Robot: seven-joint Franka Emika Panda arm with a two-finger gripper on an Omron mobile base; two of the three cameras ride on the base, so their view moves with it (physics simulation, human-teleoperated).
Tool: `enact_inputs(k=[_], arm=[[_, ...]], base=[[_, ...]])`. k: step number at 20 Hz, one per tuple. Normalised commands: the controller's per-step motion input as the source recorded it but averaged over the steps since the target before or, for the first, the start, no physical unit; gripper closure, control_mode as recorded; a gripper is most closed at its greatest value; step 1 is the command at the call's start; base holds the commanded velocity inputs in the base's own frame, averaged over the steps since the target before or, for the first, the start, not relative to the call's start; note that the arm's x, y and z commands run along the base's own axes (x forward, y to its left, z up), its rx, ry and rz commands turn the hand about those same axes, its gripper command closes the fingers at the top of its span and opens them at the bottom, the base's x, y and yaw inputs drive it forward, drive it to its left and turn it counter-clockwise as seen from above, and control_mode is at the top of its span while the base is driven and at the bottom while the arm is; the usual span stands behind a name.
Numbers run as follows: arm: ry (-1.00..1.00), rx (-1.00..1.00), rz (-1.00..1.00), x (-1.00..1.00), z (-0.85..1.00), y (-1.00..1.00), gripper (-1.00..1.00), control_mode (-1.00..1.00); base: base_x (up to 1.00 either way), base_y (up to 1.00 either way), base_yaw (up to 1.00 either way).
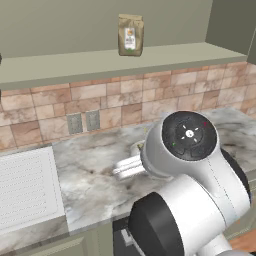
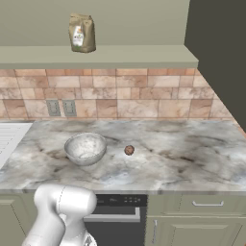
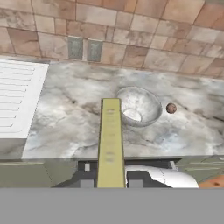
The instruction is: Pick the egg and butter from the fridge and place them by the bowl for mixing.
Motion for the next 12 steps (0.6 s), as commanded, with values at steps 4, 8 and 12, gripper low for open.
enact_inputs(k=[4,8,12], arm=[[0.27,0.0,0.0,0.02,-0.53,0.02,1.0,-1.0],[0.29,0.0,0.0,0.13,-0.79,0.02,1.0,-1.0],[0.22,0.0,0.0,0.47,-0.67,0.0,1.0,-1.0]], base=[[0.0,0.0,0.0],[0.0,0.0,0.0],[0.0,0.0,0.0]])
